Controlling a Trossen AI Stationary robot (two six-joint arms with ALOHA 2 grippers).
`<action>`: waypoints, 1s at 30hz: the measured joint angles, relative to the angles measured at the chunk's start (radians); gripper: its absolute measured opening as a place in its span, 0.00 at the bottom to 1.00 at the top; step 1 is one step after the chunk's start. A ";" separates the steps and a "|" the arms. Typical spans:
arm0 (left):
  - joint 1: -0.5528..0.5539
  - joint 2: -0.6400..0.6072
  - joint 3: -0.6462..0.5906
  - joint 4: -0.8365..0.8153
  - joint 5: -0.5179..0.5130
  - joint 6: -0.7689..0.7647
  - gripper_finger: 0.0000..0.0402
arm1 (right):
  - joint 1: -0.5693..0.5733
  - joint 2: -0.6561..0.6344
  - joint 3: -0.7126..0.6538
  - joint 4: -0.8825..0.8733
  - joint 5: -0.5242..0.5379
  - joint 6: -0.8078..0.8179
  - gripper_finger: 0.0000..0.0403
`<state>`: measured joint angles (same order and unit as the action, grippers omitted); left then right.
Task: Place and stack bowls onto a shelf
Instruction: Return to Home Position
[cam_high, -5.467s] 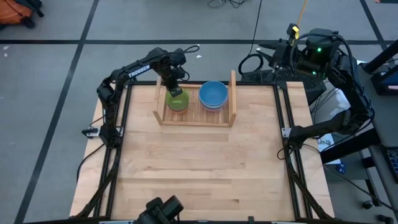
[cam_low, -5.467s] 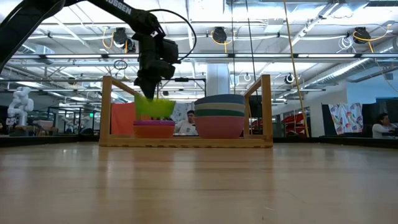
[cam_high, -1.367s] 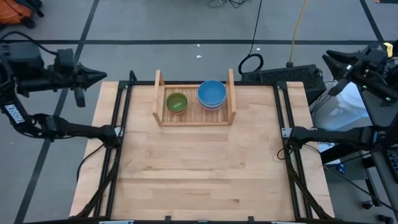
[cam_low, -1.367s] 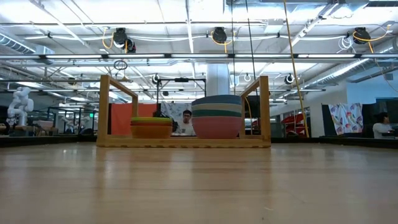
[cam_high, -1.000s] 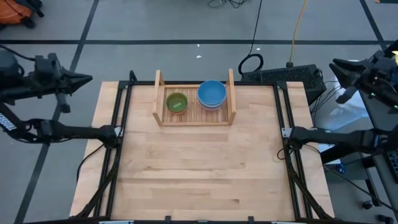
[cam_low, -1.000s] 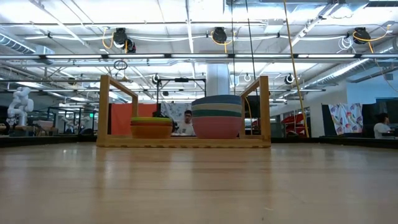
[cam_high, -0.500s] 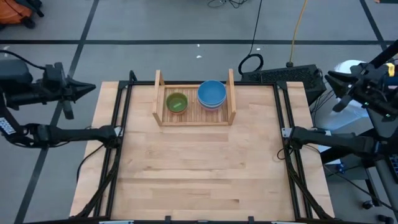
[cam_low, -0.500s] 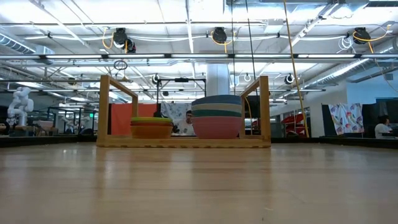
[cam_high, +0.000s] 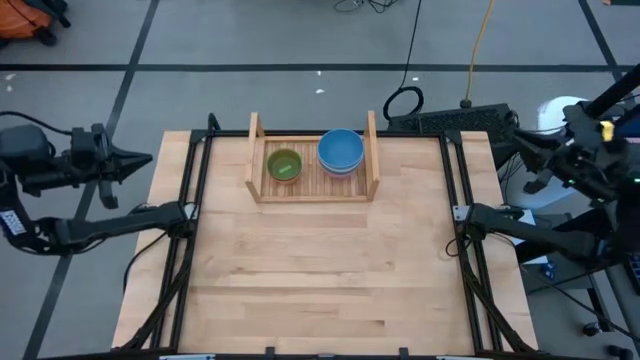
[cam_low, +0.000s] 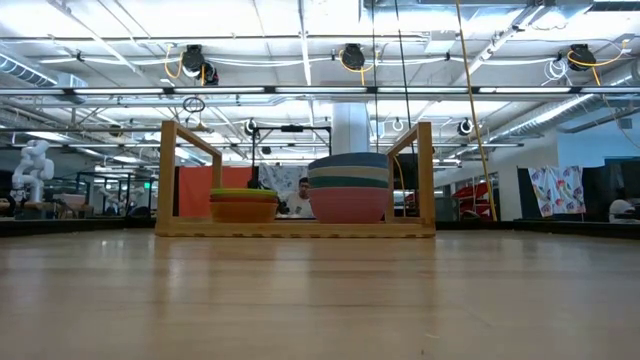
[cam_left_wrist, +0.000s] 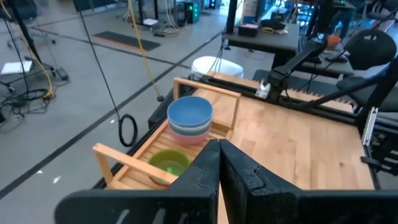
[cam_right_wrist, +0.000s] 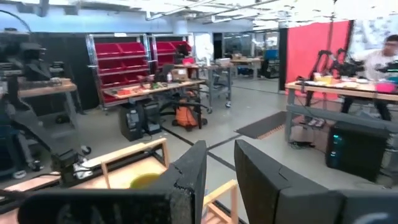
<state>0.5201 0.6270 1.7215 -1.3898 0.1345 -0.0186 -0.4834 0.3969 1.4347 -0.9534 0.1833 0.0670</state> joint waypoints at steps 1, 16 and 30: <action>0.000 -0.016 -0.019 0.003 0.000 -0.007 0.02 | 0.000 -0.009 -0.026 0.020 -0.009 0.001 0.19; 0.000 -0.199 -0.279 0.059 0.000 -0.062 0.02 | 0.000 -0.079 -0.278 0.163 -0.031 0.036 0.19; 0.000 -0.346 -0.443 0.184 0.000 -0.104 0.02 | 0.000 -0.316 -0.507 0.296 -0.032 0.097 0.19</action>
<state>0.5201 0.2810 1.2788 -1.2055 0.1341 -0.1223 -0.4831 0.0811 0.9279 -0.6570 0.1516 0.1642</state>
